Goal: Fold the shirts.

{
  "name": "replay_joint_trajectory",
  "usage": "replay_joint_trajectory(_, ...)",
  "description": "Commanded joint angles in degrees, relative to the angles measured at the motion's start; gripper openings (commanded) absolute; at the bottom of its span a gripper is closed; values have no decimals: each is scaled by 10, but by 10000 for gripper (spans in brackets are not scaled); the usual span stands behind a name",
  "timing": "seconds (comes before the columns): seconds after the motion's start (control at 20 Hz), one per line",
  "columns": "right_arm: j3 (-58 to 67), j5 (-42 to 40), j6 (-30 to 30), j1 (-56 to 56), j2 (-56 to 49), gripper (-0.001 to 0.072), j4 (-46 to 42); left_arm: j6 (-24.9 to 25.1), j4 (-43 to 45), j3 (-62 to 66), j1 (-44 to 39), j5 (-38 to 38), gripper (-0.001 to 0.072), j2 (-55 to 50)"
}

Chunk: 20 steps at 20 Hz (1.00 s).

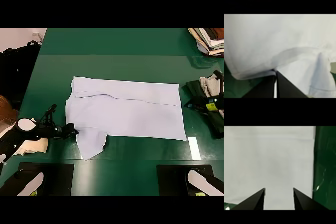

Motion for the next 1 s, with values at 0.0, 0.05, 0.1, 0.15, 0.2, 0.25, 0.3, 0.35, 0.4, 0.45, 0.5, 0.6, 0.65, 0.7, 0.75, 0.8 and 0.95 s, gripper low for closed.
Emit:
replay_joint_trajectory(0.0, -68, 30, 3, -51, 37, 406, -55, 28, -17, 40, 0, -29, 24, 1)
replay_joint_trajectory(0.05, -101, 32, 3, -78, 53, 408, -65, 27, -17, 49, 0, -29, 25, 1)
replay_joint_trajectory(0.1, -130, 36, 3, -107, 64, 412, -61, 28, -17, 57, 0, -28, 25, 1)
replay_joint_trajectory(0.15, -160, 37, 3, -139, 71, 437, -59, 28, -17, 62, 0, -27, 24, 1)
replay_joint_trajectory(0.2, -187, 37, 3, -167, 72, 452, -56, 28, -17, 65, 0, -23, 25, 1)
replay_joint_trajectory(0.25, -209, 35, 2, -185, 71, 449, -54, 28, -17, 65, 0, -18, 25, 1)
replay_joint_trajectory(0.3, -229, 35, -3, -198, 65, 448, -42, 28, -16, 65, 0, -16, 25, 1)
replay_joint_trajectory(0.35, -244, 32, -12, -203, 56, 446, -28, 28, -16, 65, 0, -16, 25, 1)
replay_joint_trajectory(0.4, -255, 23, -15, -204, 45, 446, -15, 28, -16, 65, 0, -17, 25, 1)
replay_joint_trajectory(0.45, -261, 11, -15, -203, 35, 444, -1, 28, -16, 65, 0, -16, 25, 1)
replay_joint_trajectory(0.5, -262, -2, -17, -204, 25, 425, 17, 28, -16, 65, 0, -16, 25, 1)
replay_joint_trajectory(0.6, -261, -23, -30, -203, 11, 358, 58, 28, -16, 65, 0, -17, 25, 1)
replay_joint_trajectory(0.65, -259, -30, -32, -203, 6, 357, 64, 28, -16, 65, 0, -16, 25, 1)
replay_joint_trajectory(0.7, -254, -31, -32, -204, 1, 353, 62, 28, -16, 65, 0, -16, 25, 1)
replay_joint_trajectory(0.75, -249, -28, -36, -204, -5, 274, 62, 28, -14, 65, 0, -16, 25, 1)
replay_joint_trajectory(0.8, -244, -25, -41, -203, -8, 195, 63, 28, -13, 65, 0, -17, 25, 1)
replay_joint_trajectory(0.95, -227, -12, -66, -203, -7, 17, 63, 28, -5, 65, 0, -35, 23, 1)
